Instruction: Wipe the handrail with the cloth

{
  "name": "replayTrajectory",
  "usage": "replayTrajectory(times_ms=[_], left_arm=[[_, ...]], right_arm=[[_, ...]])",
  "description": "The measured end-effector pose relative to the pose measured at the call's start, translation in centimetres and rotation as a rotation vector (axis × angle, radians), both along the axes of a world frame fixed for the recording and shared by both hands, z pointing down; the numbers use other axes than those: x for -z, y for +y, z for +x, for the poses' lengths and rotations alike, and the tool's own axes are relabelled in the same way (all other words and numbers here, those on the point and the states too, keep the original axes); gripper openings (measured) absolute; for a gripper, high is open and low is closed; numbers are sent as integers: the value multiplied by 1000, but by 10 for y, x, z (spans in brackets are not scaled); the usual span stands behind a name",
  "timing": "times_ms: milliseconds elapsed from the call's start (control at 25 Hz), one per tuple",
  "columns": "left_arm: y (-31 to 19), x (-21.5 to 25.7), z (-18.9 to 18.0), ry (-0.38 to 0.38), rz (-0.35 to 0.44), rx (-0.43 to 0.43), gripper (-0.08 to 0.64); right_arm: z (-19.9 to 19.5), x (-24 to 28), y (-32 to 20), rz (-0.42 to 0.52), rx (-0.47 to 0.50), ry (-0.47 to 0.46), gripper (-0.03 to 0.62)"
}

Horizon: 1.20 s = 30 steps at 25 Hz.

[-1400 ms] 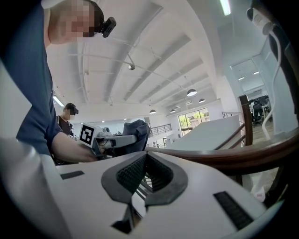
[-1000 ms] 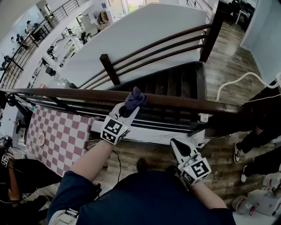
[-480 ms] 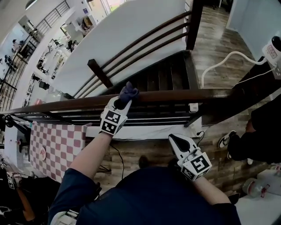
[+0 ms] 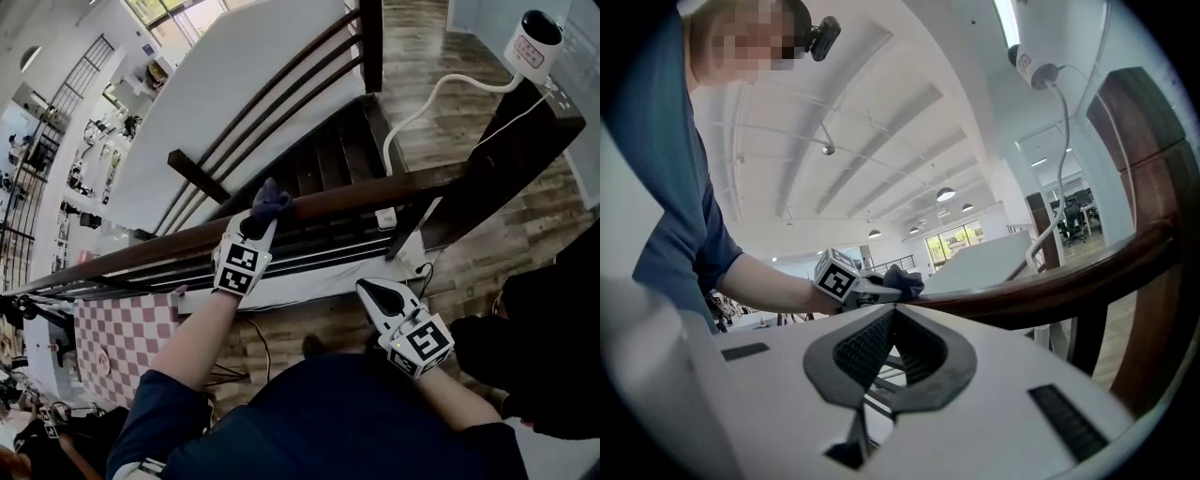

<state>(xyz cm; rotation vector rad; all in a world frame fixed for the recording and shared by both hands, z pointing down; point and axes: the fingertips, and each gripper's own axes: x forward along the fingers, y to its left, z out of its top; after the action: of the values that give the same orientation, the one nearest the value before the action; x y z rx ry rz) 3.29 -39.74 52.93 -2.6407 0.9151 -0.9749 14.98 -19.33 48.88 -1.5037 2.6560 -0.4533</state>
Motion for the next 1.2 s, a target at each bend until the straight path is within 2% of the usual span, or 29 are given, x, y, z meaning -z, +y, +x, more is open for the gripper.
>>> replayTrajectory(times_ms=[240, 600, 840, 1200], left_arm=[[8, -1, 69, -34, 3, -94, 64], [32, 0, 196, -88, -2, -237, 64], [51, 2, 277, -122, 34, -310, 64], [77, -1, 384, -152, 24, -377, 64]], right_arm=[[30, -3, -5, 16, -50, -35, 11], [102, 8, 2, 54, -202, -83, 11], [139, 12, 27, 67, -248, -79, 11], [201, 3, 72, 48, -333, -79, 11]])
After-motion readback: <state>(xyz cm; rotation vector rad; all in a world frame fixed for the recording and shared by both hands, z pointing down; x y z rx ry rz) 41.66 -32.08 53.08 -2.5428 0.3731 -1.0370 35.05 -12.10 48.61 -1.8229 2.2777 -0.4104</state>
